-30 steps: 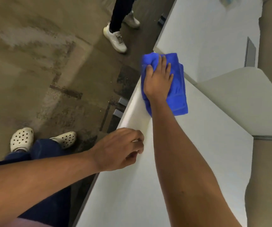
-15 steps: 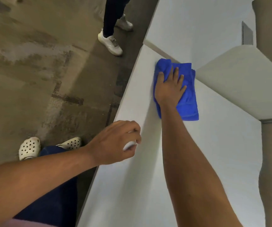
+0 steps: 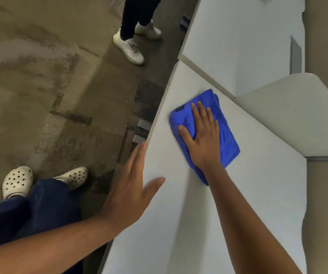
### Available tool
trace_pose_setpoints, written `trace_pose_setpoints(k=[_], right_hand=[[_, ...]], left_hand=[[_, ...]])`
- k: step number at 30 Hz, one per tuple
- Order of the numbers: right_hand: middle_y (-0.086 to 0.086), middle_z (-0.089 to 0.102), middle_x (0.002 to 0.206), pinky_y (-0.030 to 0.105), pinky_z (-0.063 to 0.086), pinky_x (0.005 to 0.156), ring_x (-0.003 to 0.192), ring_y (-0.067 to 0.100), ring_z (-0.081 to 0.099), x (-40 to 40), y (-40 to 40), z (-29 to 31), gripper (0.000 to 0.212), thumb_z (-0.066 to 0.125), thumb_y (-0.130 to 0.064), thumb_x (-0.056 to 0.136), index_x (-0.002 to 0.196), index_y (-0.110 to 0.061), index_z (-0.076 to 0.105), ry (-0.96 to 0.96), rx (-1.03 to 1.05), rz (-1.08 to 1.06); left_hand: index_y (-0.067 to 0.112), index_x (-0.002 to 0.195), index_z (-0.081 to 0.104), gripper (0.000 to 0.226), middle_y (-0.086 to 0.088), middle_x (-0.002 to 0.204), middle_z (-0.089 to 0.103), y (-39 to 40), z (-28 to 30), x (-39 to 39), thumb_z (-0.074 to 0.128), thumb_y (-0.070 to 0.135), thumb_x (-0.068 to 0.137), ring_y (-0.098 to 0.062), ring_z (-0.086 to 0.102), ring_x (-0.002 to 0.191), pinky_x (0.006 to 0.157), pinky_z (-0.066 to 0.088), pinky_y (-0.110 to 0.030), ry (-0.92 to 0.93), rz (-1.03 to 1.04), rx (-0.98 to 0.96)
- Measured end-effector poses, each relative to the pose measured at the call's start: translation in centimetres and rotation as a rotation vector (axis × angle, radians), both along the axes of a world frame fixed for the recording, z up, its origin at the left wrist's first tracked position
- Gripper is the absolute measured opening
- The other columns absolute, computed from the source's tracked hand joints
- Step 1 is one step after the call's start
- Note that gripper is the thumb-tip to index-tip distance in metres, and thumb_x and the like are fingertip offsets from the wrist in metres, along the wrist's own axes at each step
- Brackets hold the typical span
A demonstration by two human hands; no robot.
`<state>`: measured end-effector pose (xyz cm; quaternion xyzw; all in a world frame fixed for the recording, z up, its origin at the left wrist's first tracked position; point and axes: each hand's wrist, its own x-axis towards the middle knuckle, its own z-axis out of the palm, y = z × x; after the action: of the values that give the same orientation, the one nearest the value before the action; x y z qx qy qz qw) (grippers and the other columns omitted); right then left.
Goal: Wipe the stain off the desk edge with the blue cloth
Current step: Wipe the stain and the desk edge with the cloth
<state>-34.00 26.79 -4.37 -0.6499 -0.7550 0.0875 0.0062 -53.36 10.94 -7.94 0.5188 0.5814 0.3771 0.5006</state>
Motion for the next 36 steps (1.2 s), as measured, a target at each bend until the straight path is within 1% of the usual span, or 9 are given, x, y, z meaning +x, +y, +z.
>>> trace_pose_setpoints(k=[3,6,9,12,16,22,28,33,36], right_hand=[[-0.007,0.018,0.177,0.049,0.009,0.134,0.165,0.021,0.012,-1.5,5.8,0.1,0.072,0.032,-0.065,0.106,0.168,-0.032,0.018,0.011,0.023,-0.081],[0.003,0.035,0.171,0.05,0.018,0.132,0.159,0.028,0.029,-4.0,10.9,0.6,0.068,0.034,-0.06,0.107,0.164,-0.022,0.033,0.026,0.024,-0.129],[0.013,0.064,0.143,0.05,0.037,0.117,0.134,0.037,0.056,-7.0,14.6,1.8,0.066,0.03,-0.061,0.107,0.139,-0.012,0.06,0.014,-0.021,-0.241],[0.016,0.068,0.134,0.046,0.044,0.107,0.123,0.036,0.062,-9.4,16.2,2.9,0.072,0.024,-0.062,0.108,0.133,-0.007,0.063,0.003,-0.127,-0.393],[0.014,0.066,0.136,0.045,0.042,0.109,0.126,0.035,0.059,-12.1,16.8,2.9,0.061,0.03,-0.053,0.107,0.134,-0.007,0.059,-0.035,-0.097,-0.486],[0.012,0.05,0.154,0.054,0.023,0.129,0.148,0.035,0.042,-15.0,15.2,1.3,0.053,0.049,-0.034,0.104,0.152,-0.011,0.044,-0.145,-0.033,-0.478],[0.013,0.009,0.177,0.049,0.01,0.134,0.165,0.033,0.007,-14.9,10.1,1.1,0.08,0.052,-0.016,0.102,0.167,-0.006,0.007,-0.139,-0.026,-0.313],[0.005,-0.007,0.179,0.044,0.001,0.135,0.166,0.026,-0.008,-13.6,1.2,0.9,0.079,0.044,-0.012,0.104,0.169,-0.012,-0.002,-0.091,-0.082,-0.103],[-0.004,0.006,0.179,0.035,-0.002,0.135,0.166,0.015,-0.005,-11.3,-2.4,1.1,0.068,0.039,-0.029,0.107,0.169,-0.016,0.016,-0.016,-0.119,0.073]], left_hand=[[0.056,0.156,-0.01,0.086,0.041,0.164,-0.004,0.2,0.2,-0.2,0.051,0.068,0.096,0.032,0.0,0.142,0.107,0.006,0.008,-0.035,-0.051,-0.053],[0.057,0.157,-0.015,0.089,0.043,0.166,-0.009,0.4,0.1,-0.4,0.051,0.069,0.097,0.03,-0.002,0.143,0.108,0.004,0.006,-0.053,-0.068,-0.061],[0.065,0.154,-0.018,0.089,0.06,0.151,-0.017,0.6,0.3,-0.5,0.048,0.078,0.096,0.046,-0.009,0.126,0.098,0.001,0.01,-0.072,-0.083,-0.095],[0.06,0.16,-0.012,0.092,0.06,0.153,-0.009,0.6,0.5,-0.7,0.049,0.08,0.094,0.045,-0.001,0.128,0.104,0.008,0.007,-0.112,-0.066,-0.098],[0.054,0.163,-0.01,0.091,0.041,0.169,-0.003,0.4,0.6,-0.6,0.054,0.067,0.099,0.009,0.015,0.155,0.124,0.028,-0.026,-0.134,-0.058,-0.09],[0.073,0.146,-0.022,0.089,0.06,0.15,-0.019,0.6,1.2,-0.7,0.054,0.062,0.101,0.019,-0.002,0.148,0.122,0.017,-0.027,-0.126,-0.071,-0.078],[0.058,0.155,-0.023,0.11,0.031,0.173,-0.01,1.1,1.5,-1.1,0.055,0.083,0.083,-0.012,0.015,0.162,0.126,0.032,-0.049,-0.163,-0.062,-0.239],[0.034,0.167,-0.012,0.111,0.018,0.177,-0.005,1.1,0.6,-0.6,0.068,0.059,0.095,-0.008,0.011,0.164,0.127,0.022,-0.03,-0.17,-0.03,-0.227],[0.042,0.167,0.001,0.097,0.025,0.175,0.01,0.9,-0.1,-0.4,0.069,0.048,0.099,0.007,0.017,0.158,0.127,0.023,-0.022,-0.239,-0.027,-0.164]])
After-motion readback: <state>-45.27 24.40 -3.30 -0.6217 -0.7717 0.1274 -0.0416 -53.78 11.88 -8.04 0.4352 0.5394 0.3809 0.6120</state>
